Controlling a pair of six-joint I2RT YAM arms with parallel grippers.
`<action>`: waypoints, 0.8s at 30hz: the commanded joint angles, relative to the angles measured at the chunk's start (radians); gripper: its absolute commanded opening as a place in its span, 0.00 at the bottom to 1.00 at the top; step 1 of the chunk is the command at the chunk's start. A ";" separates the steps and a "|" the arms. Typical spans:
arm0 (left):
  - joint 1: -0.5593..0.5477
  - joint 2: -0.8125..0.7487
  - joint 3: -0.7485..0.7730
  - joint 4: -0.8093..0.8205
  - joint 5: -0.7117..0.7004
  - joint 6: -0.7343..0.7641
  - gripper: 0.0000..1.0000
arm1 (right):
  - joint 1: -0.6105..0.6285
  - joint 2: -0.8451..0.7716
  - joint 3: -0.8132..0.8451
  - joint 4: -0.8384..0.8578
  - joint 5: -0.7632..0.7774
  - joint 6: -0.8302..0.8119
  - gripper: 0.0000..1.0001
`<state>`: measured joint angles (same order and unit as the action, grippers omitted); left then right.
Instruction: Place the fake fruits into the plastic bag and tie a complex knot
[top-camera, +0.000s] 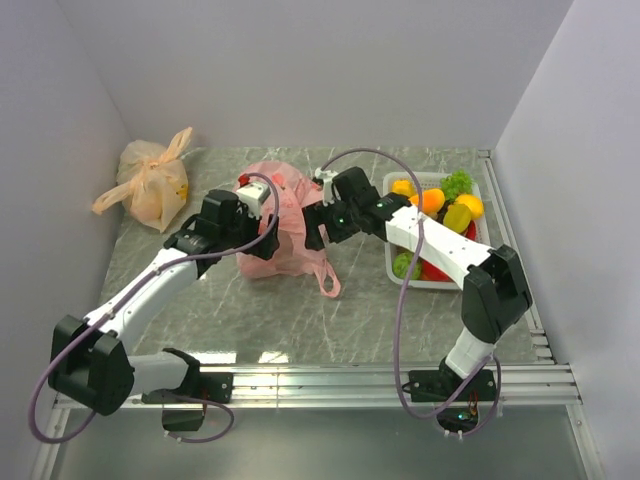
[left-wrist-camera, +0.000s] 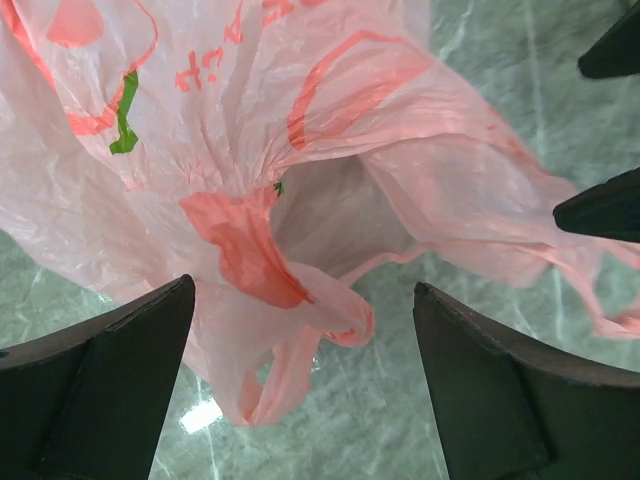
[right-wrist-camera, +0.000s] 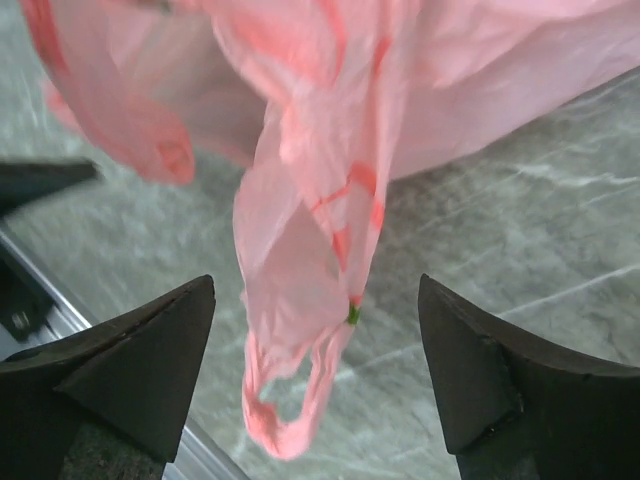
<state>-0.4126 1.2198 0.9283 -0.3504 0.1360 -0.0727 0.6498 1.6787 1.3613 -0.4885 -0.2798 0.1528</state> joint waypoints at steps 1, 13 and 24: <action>-0.009 0.043 -0.011 0.096 -0.064 -0.025 0.96 | -0.004 0.061 0.064 0.067 0.045 0.088 0.89; -0.003 0.153 0.003 0.114 0.040 -0.101 0.18 | 0.045 0.248 0.002 0.229 0.189 0.171 0.90; 0.294 0.037 0.047 -0.152 0.140 0.157 0.00 | -0.099 0.153 -0.087 0.171 0.377 0.064 0.25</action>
<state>-0.1757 1.3365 0.9291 -0.3954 0.2497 -0.0639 0.6006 1.9129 1.2861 -0.2955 0.0322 0.2752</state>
